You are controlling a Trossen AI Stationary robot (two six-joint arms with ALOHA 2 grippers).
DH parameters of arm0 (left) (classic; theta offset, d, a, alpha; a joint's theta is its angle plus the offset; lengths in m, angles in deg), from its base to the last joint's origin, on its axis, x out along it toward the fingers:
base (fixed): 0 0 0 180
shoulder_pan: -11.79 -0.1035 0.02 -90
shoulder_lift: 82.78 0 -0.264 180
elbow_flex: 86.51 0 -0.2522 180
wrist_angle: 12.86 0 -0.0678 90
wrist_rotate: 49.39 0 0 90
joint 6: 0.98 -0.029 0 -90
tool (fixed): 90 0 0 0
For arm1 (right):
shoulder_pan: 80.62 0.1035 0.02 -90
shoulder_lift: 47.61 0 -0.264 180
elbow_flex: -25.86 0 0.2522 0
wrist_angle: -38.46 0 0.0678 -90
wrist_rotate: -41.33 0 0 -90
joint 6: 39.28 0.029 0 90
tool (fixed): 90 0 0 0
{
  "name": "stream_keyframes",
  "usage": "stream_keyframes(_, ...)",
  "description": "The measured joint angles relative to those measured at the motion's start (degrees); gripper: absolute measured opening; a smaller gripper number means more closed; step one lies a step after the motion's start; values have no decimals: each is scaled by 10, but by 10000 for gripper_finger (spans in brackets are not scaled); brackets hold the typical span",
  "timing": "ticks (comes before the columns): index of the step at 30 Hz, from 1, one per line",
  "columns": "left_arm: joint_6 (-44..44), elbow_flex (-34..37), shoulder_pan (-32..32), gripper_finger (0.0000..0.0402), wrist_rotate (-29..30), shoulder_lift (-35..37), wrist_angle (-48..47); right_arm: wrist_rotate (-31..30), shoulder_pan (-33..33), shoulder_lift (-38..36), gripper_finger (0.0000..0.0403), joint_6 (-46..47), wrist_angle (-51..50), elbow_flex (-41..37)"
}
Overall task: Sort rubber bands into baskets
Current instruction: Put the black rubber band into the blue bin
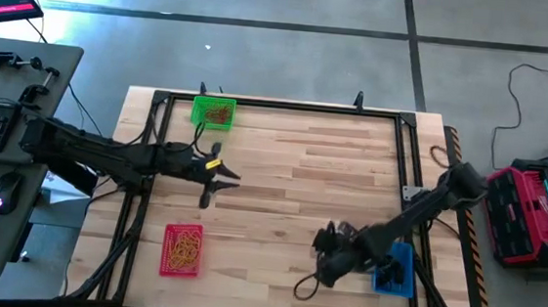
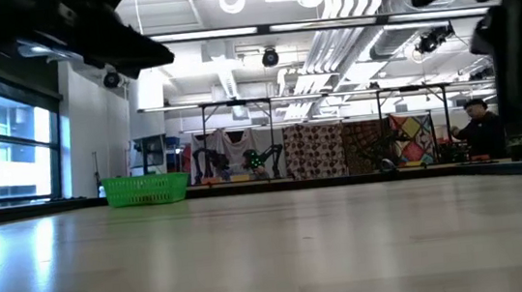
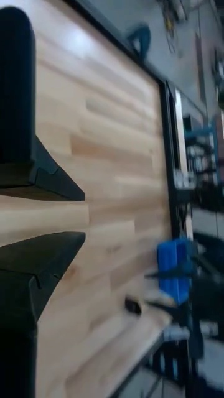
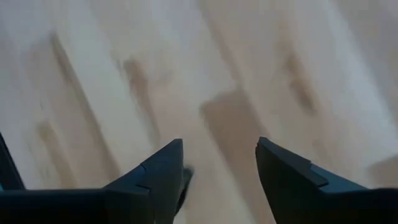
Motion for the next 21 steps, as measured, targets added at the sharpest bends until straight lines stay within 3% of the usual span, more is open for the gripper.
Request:
stream_keyframes(4,-1,0,19,80,-37,0,0,56,12,65,199,21,-57,62)
stream_keyframes(9,-2,0,36,80,-39,0,0,110,13,119,201,23,-72,98)
stream_keyframes(21,1,0,46,80,-55,0,0,121,7,129,189,22,-98,99)
